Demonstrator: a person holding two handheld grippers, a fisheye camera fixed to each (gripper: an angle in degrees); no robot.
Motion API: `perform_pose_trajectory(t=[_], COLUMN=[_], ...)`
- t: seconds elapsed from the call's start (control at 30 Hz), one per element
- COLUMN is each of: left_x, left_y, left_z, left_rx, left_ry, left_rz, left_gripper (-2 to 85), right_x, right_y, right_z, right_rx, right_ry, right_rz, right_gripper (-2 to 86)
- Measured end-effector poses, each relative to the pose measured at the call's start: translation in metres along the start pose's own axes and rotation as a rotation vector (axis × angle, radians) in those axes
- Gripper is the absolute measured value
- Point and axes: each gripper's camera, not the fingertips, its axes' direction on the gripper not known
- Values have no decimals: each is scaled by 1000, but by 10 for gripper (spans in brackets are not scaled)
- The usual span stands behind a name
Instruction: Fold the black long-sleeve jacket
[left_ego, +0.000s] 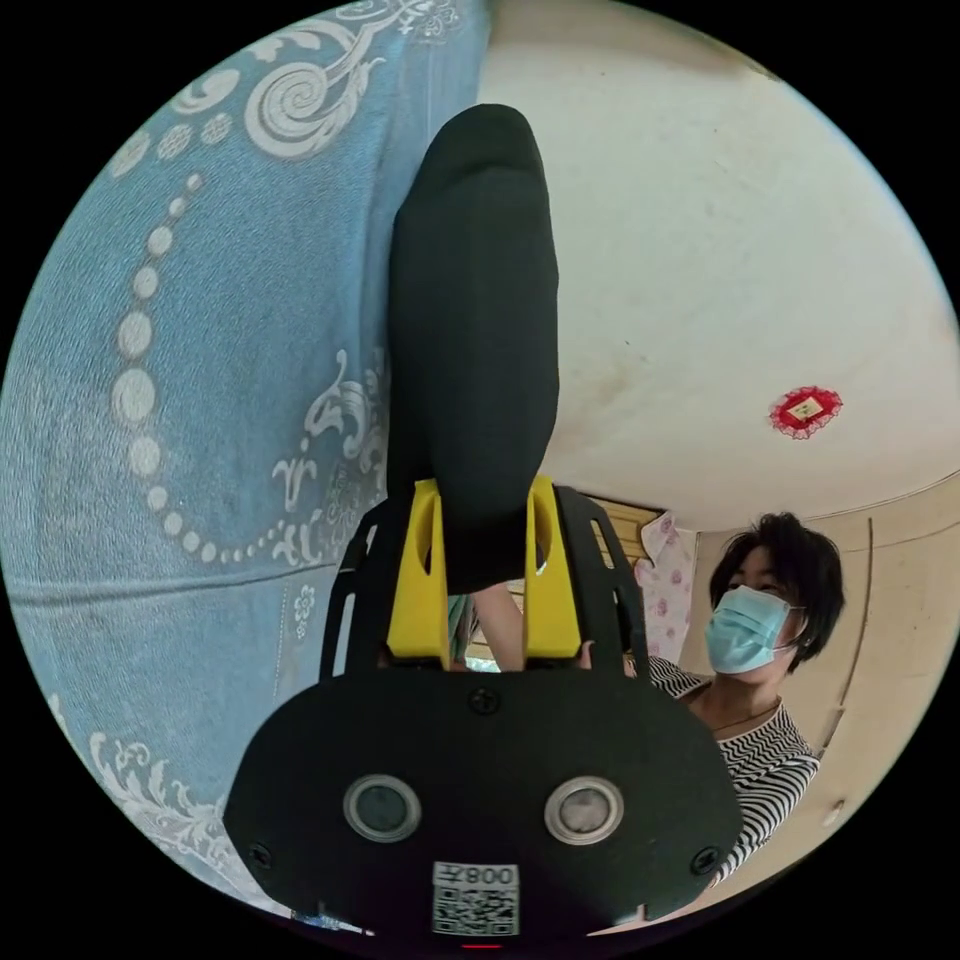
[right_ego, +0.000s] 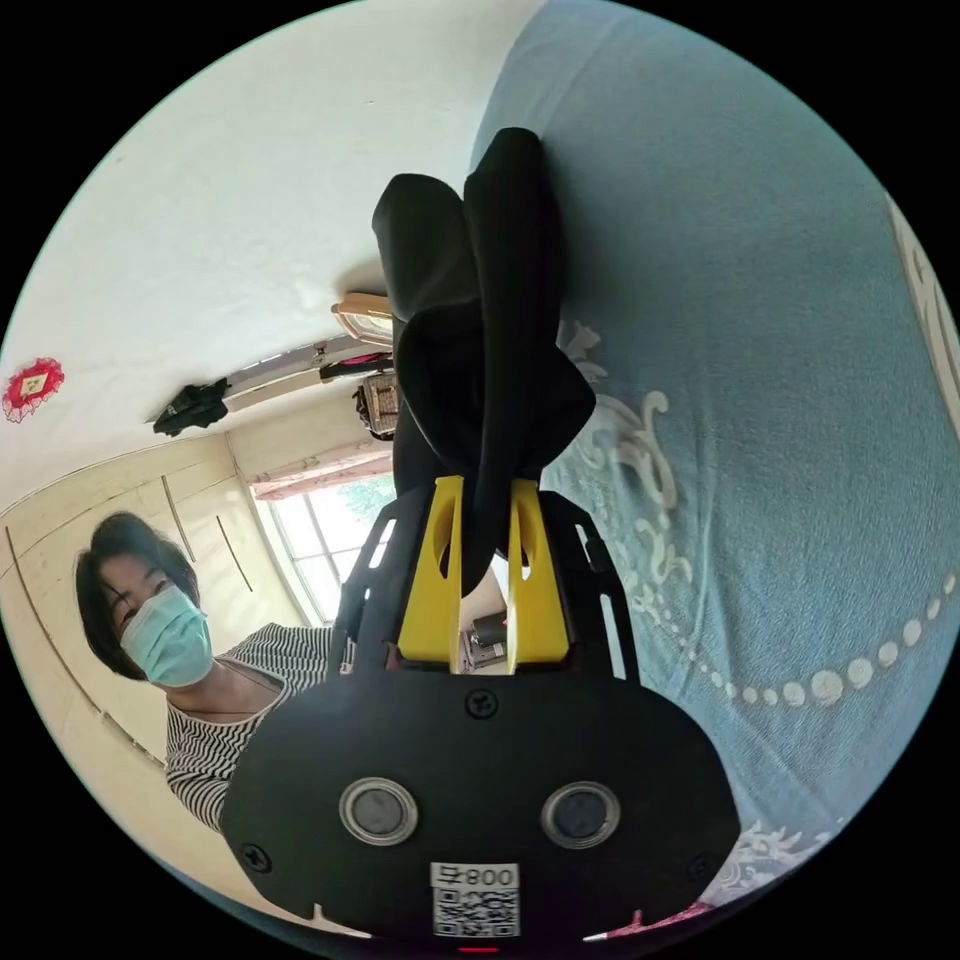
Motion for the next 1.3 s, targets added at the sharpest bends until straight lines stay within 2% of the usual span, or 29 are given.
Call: perform_pose_trajectory(t=[0.3, 0.6, 0.8, 1.03, 1.3], left_x=[76, 165, 240, 341, 500], left_y=[83, 229, 288, 298, 288], left_z=[-21, -49, -56, -22, 102], left_rx=[1, -84, -156, -262, -458], left_ry=[-2, -88, -106, -87, 2], left_rz=[-53, -244, -308, -225, 3], left_gripper=[126, 127, 127, 127, 125], right_x=[-6, 12, 5, -21, -83], right_y=[115, 317, 430, 527, 605], right_z=[-28, -45, -68, -134, -278], right_rx=[-12, -28, 4, 173, 389], right_ry=[-19, -87, -113, -144, -71], right_rz=[45, 240, 295, 222, -5], right_gripper=[69, 67, 65, 60, 58])
